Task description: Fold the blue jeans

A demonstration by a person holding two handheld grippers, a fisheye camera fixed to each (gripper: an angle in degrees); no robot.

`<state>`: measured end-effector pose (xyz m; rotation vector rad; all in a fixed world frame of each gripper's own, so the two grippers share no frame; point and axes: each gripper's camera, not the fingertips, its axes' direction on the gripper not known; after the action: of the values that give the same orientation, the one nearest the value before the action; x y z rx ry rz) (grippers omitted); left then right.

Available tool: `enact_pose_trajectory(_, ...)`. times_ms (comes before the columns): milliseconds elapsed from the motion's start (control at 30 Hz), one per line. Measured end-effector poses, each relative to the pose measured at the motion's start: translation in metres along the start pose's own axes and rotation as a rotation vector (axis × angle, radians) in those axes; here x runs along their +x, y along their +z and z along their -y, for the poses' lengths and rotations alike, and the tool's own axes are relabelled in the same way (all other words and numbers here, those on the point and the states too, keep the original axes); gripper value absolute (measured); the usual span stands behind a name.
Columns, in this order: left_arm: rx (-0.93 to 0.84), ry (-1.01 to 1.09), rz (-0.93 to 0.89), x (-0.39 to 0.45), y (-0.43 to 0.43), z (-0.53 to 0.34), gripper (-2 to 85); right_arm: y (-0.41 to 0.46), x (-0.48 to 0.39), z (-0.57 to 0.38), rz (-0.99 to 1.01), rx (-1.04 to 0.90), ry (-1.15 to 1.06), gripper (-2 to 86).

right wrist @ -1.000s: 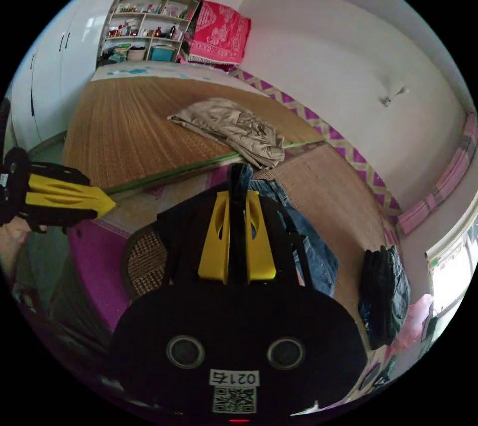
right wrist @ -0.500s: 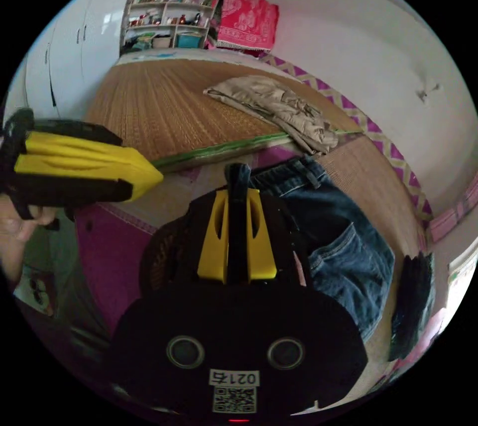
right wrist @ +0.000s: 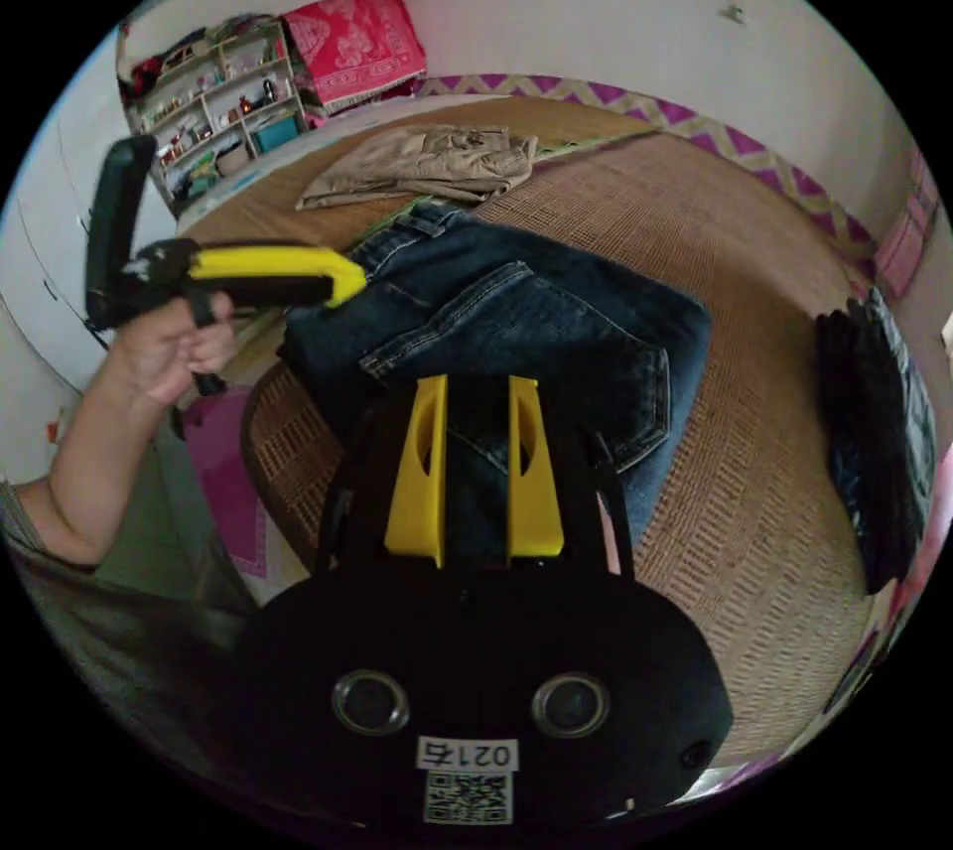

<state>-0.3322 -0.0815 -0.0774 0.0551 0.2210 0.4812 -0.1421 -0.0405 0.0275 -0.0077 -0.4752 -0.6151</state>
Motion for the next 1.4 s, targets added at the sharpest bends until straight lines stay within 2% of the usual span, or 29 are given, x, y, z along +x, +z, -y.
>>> enact_pose_trajectory(100, 0.007, -0.001, 0.033, -0.012, -0.002, 0.002, -0.7, -0.003, 0.029, 0.003, 0.094, -0.012, -0.007, 9.9)
enact_pose_trajectory(167, 0.043, -0.008, 0.077, -0.019, -0.008, 0.002, -0.5, -0.019, 0.051, 0.0, 0.072, 0.031, 0.027, 10.6)
enact_pose_trajectory(200, 0.098, -0.059, 0.048, -0.033, -0.016, 0.0, -0.3, -0.035, 0.071, -0.005, 0.024, 0.107, 0.072, 11.1)
enact_pose_trajectory(300, 0.14, -0.197, -0.057, -0.078, -0.027, -0.003, 2.8, -0.052, 0.135, -0.014, 0.018, 0.155, 0.208, 12.3)
enact_pose_trajectory(433, 0.063, -0.308, -0.193, -0.135, -0.019, -0.002, 10.0, -0.038, 0.215, -0.019, 0.173, 0.108, 0.357, 13.9)
enact_pose_trajectory(500, 0.024, -0.379, -0.349, -0.166, -0.005, -0.001, 12.9, -0.022, 0.259, -0.02, 0.287, 0.074, 0.441, 14.5)
enact_pose_trajectory(700, -0.103, -0.415, -0.463, -0.195, 0.027, 0.025, 14.2, 0.015, 0.32, -0.009, 0.472, 0.016, 0.534, 14.7)
enact_pose_trajectory(833, -0.131, -0.473, -0.416, -0.208, 0.031, 0.032, 12.5, 0.027, 0.337, -0.001, 0.564, -0.004, 0.539, 11.3)
enact_pose_trajectory(1033, -0.025, -0.528, -0.416, -0.224, 0.018, 0.027, 8.6, 0.021, 0.357, 0.0, 0.574, 0.014, 0.509, 7.5)
enact_pose_trajectory(1267, -0.04, -0.224, -0.065, -0.184, -0.011, 0.052, 7.3, -0.003, 0.344, 0.017, 0.477, 0.054, 0.407, 6.6)
enact_pose_trajectory(1333, -0.018, -0.226, -0.084, -0.187, -0.016, 0.051, 6.7, -0.008, 0.338, 0.021, 0.438, 0.06, 0.376, 6.6)
enact_pose_trajectory(1400, 0.021, -0.279, -0.195, -0.205, -0.021, 0.046, 5.5, -0.012, 0.333, 0.027, 0.417, 0.064, 0.346, 6.5)
